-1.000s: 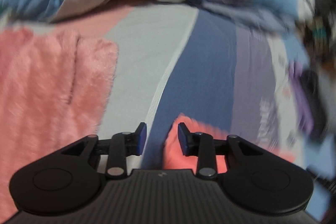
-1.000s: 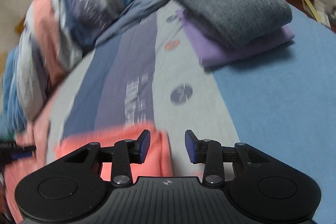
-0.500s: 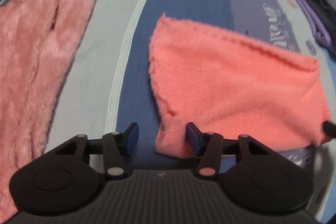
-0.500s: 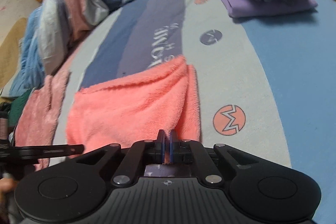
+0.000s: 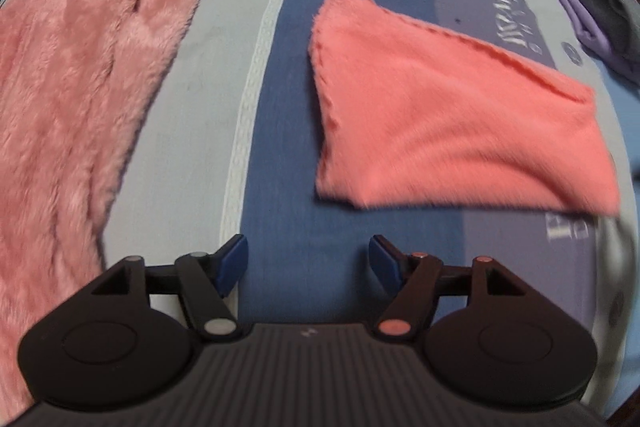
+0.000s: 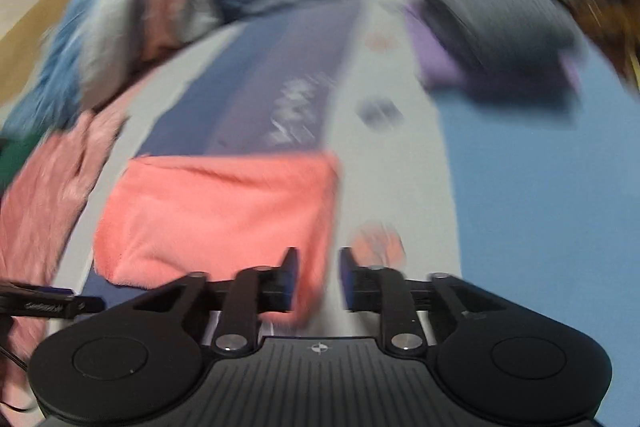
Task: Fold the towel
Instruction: 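Grasp the salmon cloth edge with the right tool and tug it straight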
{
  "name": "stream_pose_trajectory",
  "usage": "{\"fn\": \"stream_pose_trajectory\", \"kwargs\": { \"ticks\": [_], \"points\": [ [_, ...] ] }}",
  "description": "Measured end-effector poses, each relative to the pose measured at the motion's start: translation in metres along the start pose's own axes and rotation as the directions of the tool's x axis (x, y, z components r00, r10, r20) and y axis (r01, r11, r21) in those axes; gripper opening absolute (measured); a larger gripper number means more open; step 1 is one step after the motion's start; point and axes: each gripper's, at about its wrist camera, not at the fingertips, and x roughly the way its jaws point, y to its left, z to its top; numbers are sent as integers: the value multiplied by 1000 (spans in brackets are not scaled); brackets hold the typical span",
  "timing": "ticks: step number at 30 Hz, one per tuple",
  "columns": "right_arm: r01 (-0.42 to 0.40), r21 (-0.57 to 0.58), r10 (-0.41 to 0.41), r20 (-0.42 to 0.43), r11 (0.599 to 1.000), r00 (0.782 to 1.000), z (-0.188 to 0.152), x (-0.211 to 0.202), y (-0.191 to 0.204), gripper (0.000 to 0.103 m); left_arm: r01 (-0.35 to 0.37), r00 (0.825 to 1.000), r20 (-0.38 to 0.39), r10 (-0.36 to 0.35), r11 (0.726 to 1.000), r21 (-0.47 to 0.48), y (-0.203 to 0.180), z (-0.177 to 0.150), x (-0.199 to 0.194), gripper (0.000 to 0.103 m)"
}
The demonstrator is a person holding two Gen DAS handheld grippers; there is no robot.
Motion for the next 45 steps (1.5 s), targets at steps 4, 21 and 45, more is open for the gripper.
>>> {"fn": "stream_pose_trajectory", "kwargs": {
  "ticks": [4,21,45],
  "points": [
    [-60,-393,59,-13,917,998,29,32,49,42,15,1000,-10,-14,1000,14,-9,-19,-11,81],
    [-42,-693,-34,-96,719,995,90,119,102,12,-17,1000,7,18,995,-100,13,-66,-42,84],
    [-381,-833,369,-234,401,900,86,111,204,1,-12,1000,13,13,994,-106,15,-106,-50,90]
  ]
}}
